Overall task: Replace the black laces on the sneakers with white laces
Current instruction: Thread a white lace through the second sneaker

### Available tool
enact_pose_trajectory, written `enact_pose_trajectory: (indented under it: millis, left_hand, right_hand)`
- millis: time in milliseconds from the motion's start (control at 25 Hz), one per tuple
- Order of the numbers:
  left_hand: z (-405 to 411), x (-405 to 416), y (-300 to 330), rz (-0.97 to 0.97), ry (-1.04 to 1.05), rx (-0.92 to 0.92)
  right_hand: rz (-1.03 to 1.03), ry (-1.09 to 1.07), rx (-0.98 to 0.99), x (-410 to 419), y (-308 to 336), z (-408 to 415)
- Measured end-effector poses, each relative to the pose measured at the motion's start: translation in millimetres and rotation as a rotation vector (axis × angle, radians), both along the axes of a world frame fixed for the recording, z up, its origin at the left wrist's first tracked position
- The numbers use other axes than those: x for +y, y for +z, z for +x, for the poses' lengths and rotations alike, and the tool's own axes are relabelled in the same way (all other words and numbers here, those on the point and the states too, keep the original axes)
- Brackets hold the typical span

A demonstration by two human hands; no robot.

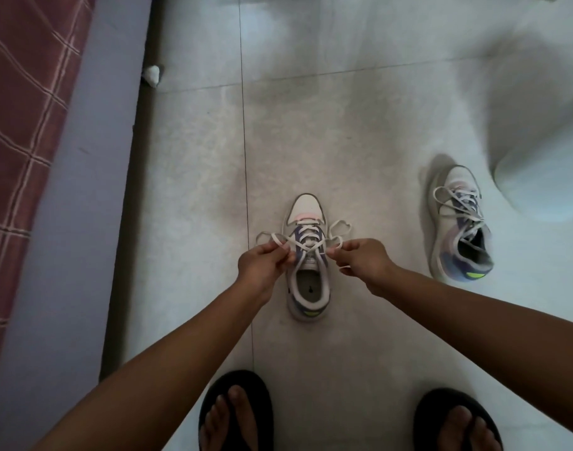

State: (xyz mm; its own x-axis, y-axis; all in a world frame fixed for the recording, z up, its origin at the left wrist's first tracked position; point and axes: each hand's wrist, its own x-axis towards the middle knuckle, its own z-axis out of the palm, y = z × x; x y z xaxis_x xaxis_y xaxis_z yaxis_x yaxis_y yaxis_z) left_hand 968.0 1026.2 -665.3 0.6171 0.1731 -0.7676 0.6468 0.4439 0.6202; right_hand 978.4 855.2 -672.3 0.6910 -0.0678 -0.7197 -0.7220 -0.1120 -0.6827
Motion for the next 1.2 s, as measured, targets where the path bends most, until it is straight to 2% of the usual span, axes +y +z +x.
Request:
enact_pose_trajectory:
  millis: [240,480,560,880,1040,1120,1200]
  left_hand:
    - [-4.3,0.9,-5.1,0.312,-0.191,-0.024]
    - [-5.8,-4.4,-4.1,0.378,-0.168,-0.114]
    - [-4.0,-4.4,-5.7,0.417,-0.199,-0.149]
    - [-23.5,-3.5,-13.5,0.65,-0.305,-0.345]
    - [-18.0,0.9,-15.2,0.679,-0.396,-0.375]
    - [-18.7,2.5,-16.4,0.755,-0.502,-0.397]
    - [-18.2,6.1,-15.0,0.859,-0.595,-0.482]
  right_hand:
    - [-0.121,0.219,-0.012,-9.1,-5.1,0.8]
    - [-0.398,0.557,-0.296,-9.0,-1.8,6.6]
    - [-0.451,0.611,-0.37,-4.6,1.9,9.0]
    - [-0.456,0.549,-0.481,2.2,-6.3,-7.0]
    - [-0.307,0.308,-0.449,6.0,-5.0,-12.8]
    - [-0.359,0.325,-0.481,8.6,-3.2,-15.3]
    - [-0.452,0.445,-0.62,9.3,-2.2,-17.0]
